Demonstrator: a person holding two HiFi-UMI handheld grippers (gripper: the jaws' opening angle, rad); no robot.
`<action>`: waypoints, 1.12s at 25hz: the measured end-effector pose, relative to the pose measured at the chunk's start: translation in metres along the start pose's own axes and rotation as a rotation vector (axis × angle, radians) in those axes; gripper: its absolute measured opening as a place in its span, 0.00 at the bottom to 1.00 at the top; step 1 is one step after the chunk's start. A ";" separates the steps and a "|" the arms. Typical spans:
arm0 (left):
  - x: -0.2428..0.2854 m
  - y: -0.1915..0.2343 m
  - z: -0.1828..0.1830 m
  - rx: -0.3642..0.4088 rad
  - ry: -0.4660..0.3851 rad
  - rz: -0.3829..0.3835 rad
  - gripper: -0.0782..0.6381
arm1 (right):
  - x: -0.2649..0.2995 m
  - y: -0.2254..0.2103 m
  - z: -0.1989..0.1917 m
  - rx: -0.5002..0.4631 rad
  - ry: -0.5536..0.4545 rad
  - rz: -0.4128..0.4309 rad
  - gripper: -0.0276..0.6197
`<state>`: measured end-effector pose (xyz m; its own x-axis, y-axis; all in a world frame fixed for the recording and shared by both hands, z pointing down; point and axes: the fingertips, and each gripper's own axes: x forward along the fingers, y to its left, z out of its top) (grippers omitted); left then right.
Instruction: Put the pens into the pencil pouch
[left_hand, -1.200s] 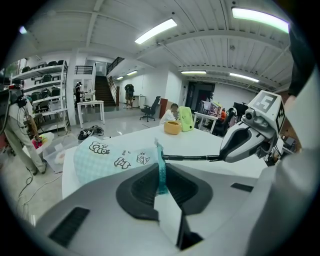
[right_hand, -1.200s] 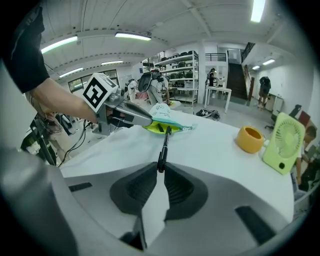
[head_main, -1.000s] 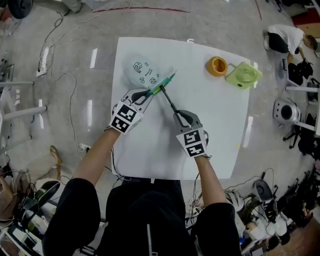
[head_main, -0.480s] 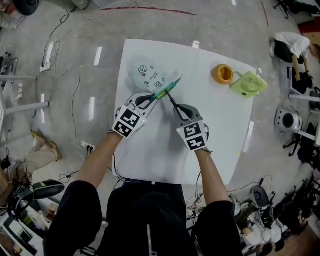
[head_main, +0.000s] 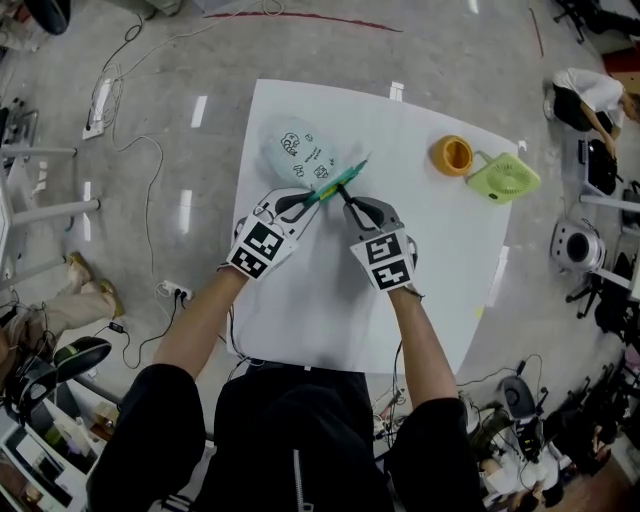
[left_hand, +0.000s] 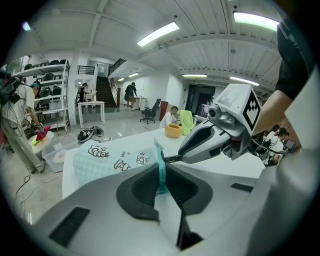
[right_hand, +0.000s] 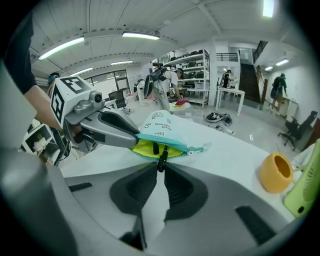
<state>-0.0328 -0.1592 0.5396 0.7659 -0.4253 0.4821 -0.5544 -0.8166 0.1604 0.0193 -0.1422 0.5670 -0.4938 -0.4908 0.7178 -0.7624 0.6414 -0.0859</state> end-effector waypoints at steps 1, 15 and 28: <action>-0.001 -0.001 0.001 -0.001 -0.002 0.000 0.19 | 0.000 0.000 0.001 0.000 -0.001 0.001 0.13; -0.002 0.001 0.009 -0.005 -0.022 -0.025 0.19 | 0.018 -0.003 0.020 0.000 -0.019 0.018 0.13; -0.005 0.001 0.017 -0.020 -0.059 -0.049 0.19 | 0.031 -0.005 0.033 0.005 -0.064 0.014 0.14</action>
<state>-0.0315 -0.1644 0.5221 0.8100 -0.4077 0.4214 -0.5215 -0.8295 0.2000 -0.0060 -0.1799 0.5672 -0.5301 -0.5190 0.6706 -0.7575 0.6452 -0.0994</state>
